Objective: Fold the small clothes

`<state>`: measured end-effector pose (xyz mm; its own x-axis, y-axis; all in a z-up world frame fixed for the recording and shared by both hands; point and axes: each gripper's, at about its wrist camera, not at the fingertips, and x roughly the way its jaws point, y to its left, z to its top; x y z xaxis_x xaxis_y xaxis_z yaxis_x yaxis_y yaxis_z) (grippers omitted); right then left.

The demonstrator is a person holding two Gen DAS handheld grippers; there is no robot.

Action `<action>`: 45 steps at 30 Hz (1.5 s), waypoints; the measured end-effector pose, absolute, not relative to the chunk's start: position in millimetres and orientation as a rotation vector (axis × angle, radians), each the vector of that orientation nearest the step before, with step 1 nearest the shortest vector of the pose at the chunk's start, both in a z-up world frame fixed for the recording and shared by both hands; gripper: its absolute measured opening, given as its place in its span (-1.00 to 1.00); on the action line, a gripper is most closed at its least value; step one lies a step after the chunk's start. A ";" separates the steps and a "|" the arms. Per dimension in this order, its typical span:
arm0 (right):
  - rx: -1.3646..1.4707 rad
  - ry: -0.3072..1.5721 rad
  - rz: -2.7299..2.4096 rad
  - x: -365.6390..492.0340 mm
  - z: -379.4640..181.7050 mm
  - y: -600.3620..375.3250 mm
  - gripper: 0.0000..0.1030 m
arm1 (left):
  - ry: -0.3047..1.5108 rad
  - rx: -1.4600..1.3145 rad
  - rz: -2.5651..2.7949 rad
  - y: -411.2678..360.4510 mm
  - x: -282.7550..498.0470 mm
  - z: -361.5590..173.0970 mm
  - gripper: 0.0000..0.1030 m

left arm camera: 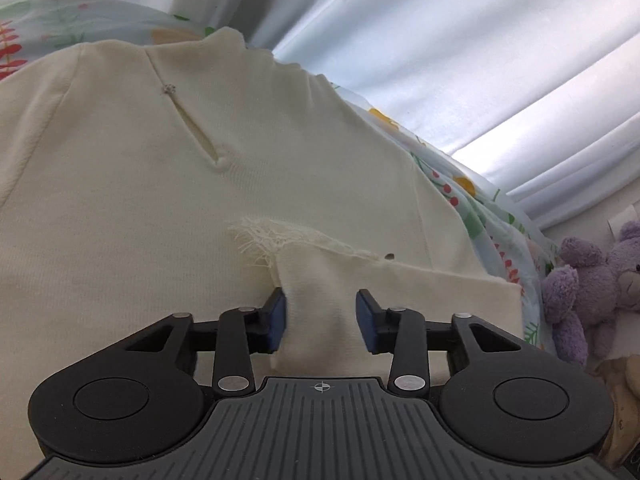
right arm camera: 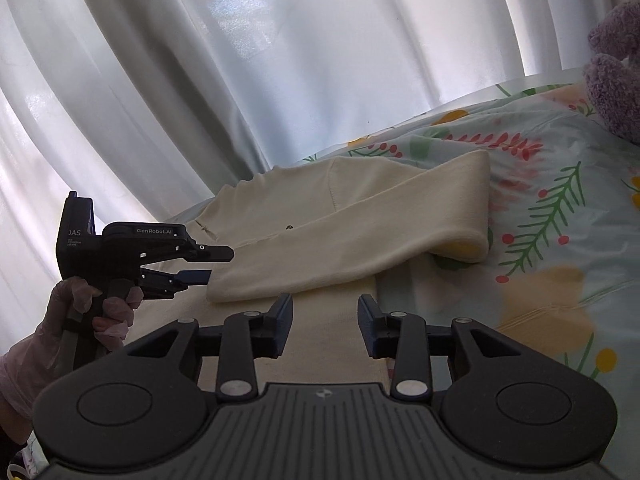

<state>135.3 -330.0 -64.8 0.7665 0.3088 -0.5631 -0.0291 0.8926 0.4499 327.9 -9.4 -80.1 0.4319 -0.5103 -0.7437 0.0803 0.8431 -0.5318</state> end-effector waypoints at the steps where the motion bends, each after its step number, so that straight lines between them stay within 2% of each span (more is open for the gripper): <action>1: 0.446 0.680 0.188 135.8 -63.5 -331.0 -0.31 | 1.074 -0.445 -0.392 -12.4 328.6 -81.0 -0.75; 4: 0.473 0.692 0.193 146.1 -64.5 -330.8 -0.31 | 1.044 -0.412 -0.393 -13.1 327.4 -70.0 -0.79; 11: 0.500 0.716 0.200 172.9 -65.3 -326.5 -0.31 | 0.787 -0.386 -0.290 42.4 322.8 2.7 -0.79; 15: 0.539 0.742 0.204 189.3 -72.1 -324.1 -0.31 | 0.843 -0.345 -0.120 83.6 330.3 -13.9 -0.79; 18: 0.615 0.764 0.180 202.7 -80.0 -329.7 -0.31 | 0.894 -0.399 -0.072 108.0 329.2 -32.7 -0.91; 26: 0.798 0.801 0.150 224.7 -96.7 -340.5 -0.29 | 0.891 -0.415 -0.096 128.7 325.7 -39.0 -0.91; 27: 0.801 0.804 0.149 225.6 -97.7 -339.2 -0.29 | 0.906 -0.407 -0.087 127.8 328.3 -42.3 -0.73; 28: 0.804 0.807 0.149 225.9 -98.8 -337.5 -0.29 | 0.919 -0.401 -0.076 127.5 329.7 -45.4 -0.39; 30: 0.803 0.812 0.155 226.8 -99.3 -334.6 -0.28 | 0.937 -0.410 -0.064 128.2 331.3 -54.0 -0.06; 33: 0.795 0.813 0.161 226.7 -97.8 -331.3 -0.27 | 0.965 -0.438 -0.066 129.9 336.2 -65.7 -0.06; 35: 0.795 0.812 0.157 226.5 -97.4 -331.3 -0.25 | 0.944 -0.437 -0.068 128.2 336.9 -65.7 -0.12; 37: 0.798 0.811 0.145 226.4 -97.9 -332.6 -0.24 | 0.942 -0.436 -0.083 124.2 339.4 -64.2 -0.53; 38: 0.804 0.809 0.141 226.1 -98.4 -333.8 -0.24 | 0.937 -0.432 -0.091 122.0 340.2 -63.7 -0.63; 39: 0.812 0.808 0.139 226.5 -99.5 -335.1 -0.24 | 0.935 -0.424 -0.099 119.6 341.4 -63.4 -0.90; 45: 0.852 0.794 0.110 227.4 -100.9 -340.4 -0.24 | 0.822 -0.368 -0.056 118.4 338.2 -40.4 -0.92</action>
<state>227.4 -340.4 -100.9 0.7137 0.3878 -0.5833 0.2147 0.6715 0.7092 338.2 118.4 -40.4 0.6833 -0.1898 -0.7051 -0.0928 0.9352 -0.3417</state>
